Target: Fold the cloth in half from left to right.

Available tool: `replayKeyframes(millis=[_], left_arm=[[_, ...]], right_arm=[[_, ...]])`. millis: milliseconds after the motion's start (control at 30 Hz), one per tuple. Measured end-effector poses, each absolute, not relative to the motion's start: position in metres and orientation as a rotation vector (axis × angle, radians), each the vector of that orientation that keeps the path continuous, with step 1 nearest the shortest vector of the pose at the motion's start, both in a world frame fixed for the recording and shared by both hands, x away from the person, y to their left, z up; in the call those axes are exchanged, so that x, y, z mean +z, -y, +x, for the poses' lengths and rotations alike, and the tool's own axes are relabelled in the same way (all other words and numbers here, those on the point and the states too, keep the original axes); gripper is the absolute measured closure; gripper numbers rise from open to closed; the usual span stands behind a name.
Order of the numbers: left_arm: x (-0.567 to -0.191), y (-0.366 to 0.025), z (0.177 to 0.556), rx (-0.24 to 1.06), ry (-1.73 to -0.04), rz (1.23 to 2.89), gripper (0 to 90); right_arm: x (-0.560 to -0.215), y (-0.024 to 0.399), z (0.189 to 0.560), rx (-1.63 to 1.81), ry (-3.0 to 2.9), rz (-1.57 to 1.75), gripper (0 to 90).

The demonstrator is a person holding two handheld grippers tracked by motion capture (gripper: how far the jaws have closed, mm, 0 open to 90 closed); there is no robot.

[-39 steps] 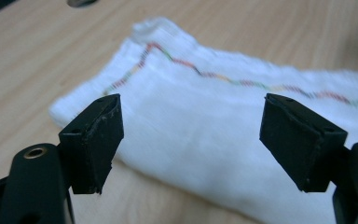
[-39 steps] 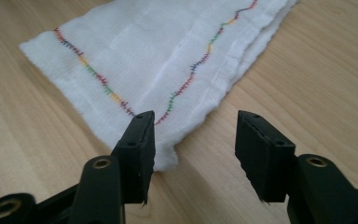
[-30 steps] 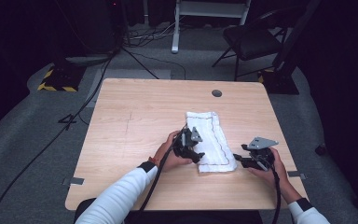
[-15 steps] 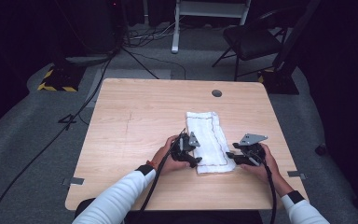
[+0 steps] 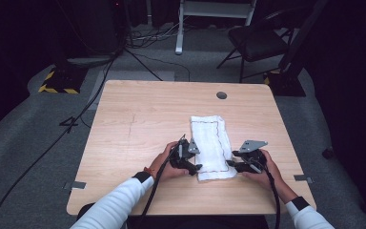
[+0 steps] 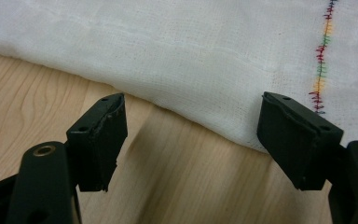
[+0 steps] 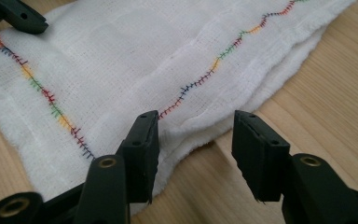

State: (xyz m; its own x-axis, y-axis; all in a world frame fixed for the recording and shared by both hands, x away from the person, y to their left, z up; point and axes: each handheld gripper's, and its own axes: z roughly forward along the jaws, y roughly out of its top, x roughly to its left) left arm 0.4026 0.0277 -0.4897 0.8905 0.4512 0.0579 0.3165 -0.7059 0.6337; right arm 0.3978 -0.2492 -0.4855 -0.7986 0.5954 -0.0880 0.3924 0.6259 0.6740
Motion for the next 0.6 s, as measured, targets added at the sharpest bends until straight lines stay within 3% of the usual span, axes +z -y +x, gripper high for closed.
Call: replayKeyframes(millis=[600], left_arm=[[-0.49, -0.05, 0.379, 0.256, -0.593, 2.399, 25.3]], right_arm=[[-0.486, 0.236, 0.373, 0.977, -2.599, 0.761, 50.2]])
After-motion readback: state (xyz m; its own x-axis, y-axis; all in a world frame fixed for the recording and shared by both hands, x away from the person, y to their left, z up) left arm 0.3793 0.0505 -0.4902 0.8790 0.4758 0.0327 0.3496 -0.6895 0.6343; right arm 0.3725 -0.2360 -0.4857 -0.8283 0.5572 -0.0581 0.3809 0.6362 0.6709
